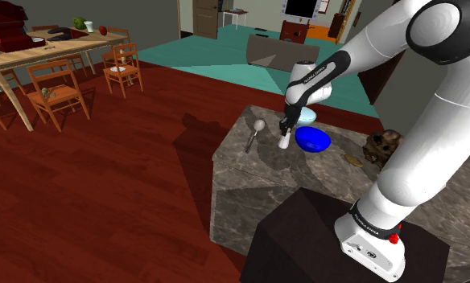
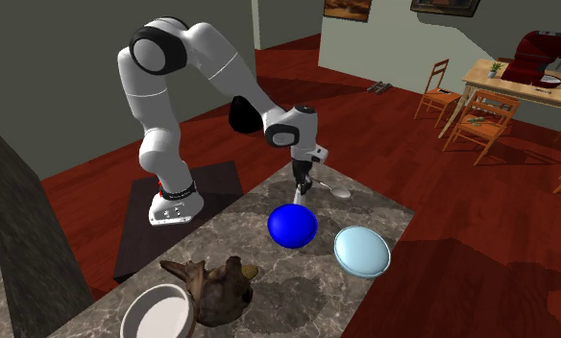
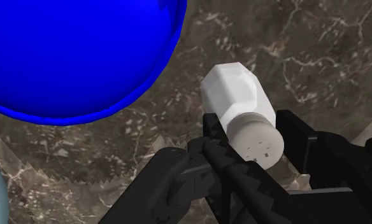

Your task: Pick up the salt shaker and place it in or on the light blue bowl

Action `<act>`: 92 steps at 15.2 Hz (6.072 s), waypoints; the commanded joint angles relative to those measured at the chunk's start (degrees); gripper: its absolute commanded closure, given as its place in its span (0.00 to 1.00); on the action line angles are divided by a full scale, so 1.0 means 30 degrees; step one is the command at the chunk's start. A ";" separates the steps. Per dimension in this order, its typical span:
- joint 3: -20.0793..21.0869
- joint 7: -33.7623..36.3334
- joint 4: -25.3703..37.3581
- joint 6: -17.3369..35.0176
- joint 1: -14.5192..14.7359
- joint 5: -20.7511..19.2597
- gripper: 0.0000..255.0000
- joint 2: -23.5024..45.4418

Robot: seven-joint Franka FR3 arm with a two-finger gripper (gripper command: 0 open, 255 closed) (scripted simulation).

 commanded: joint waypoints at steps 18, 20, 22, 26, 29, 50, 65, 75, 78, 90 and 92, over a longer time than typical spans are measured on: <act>0.0070 0.0049 0.1526 -0.5053 0.0083 -0.0398 1.00 -0.3556; 0.0089 0.0038 0.1773 -0.5587 0.0089 -0.0413 1.00 -0.3845; 0.0111 0.0025 0.2036 -0.6120 0.0096 -0.0424 1.00 -0.4116; 0.0155 -0.0007 0.2611 -0.7180 0.0110 -0.0437 1.00 -0.4606; 0.0189 -0.0037 0.3084 -0.7971 0.0121 -0.0438 1.00 -0.4927; -0.2781 -0.8602 1.8503 -1.2258 -0.4385 0.3273 1.00 0.6096; -0.2619 -0.9733 2.1291 -1.1629 -0.5841 0.4325 1.00 0.9578; -0.2485 -0.9787 1.9770 -0.9551 -0.5793 0.4518 1.00 1.0164; -0.2484 -0.9788 1.9777 -0.9554 -0.5794 0.4519 1.00 1.0169; -0.2564 -0.9702 2.0383 -1.0579 -0.5740 0.4383 0.00 0.9735; -0.2620 -0.9632 2.1055 -1.1544 -0.5716 0.4281 0.00 0.9429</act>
